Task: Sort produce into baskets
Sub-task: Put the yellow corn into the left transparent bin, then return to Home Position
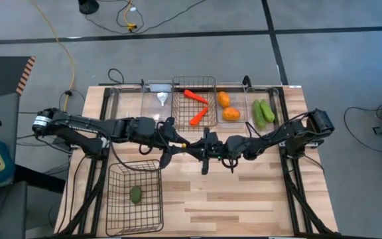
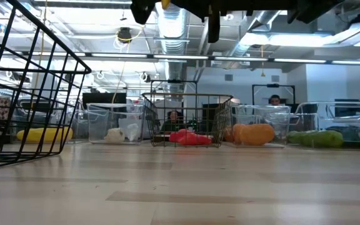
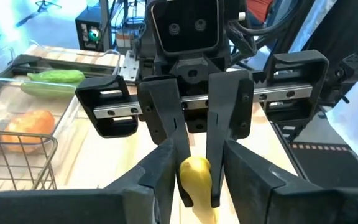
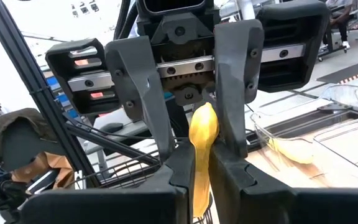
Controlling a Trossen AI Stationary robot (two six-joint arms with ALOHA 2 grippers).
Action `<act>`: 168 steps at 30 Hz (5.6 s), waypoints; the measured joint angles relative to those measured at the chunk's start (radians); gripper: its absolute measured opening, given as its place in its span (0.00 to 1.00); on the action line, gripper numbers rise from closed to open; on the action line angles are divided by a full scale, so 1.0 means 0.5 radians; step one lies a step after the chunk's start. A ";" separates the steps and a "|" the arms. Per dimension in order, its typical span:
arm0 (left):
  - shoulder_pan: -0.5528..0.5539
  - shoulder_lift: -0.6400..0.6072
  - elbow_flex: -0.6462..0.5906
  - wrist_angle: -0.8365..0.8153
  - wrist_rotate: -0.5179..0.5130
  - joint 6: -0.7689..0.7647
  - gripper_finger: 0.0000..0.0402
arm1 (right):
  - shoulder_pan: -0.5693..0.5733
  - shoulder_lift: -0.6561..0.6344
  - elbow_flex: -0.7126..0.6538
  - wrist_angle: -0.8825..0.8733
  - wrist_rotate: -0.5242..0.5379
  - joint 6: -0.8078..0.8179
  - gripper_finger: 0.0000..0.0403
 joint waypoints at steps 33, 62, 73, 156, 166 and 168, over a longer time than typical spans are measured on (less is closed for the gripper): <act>0.002 -0.125 -0.001 -0.161 -0.018 0.012 0.18 | 0.000 0.000 0.001 0.002 -0.002 0.000 0.16; 0.064 -0.208 -0.001 -0.199 -0.021 0.124 0.02 | -0.033 -0.002 0.000 -0.022 -0.002 0.001 0.48; 0.423 -0.761 0.000 -0.951 -0.565 0.407 0.02 | -0.137 -0.002 0.000 -0.246 -0.001 0.001 0.49; 0.954 -2.078 -1.758 0.590 0.434 0.121 0.00 | -0.319 -2.066 -1.014 -1.866 -0.046 -0.032 0.05; 0.954 -2.077 -1.758 0.477 0.437 0.176 0.00 | -0.331 -2.275 -1.606 -1.054 -0.046 0.009 0.11; 0.954 -2.078 -1.758 0.480 0.439 0.197 0.00 | -0.331 -2.300 -1.678 -0.996 -0.046 0.040 0.10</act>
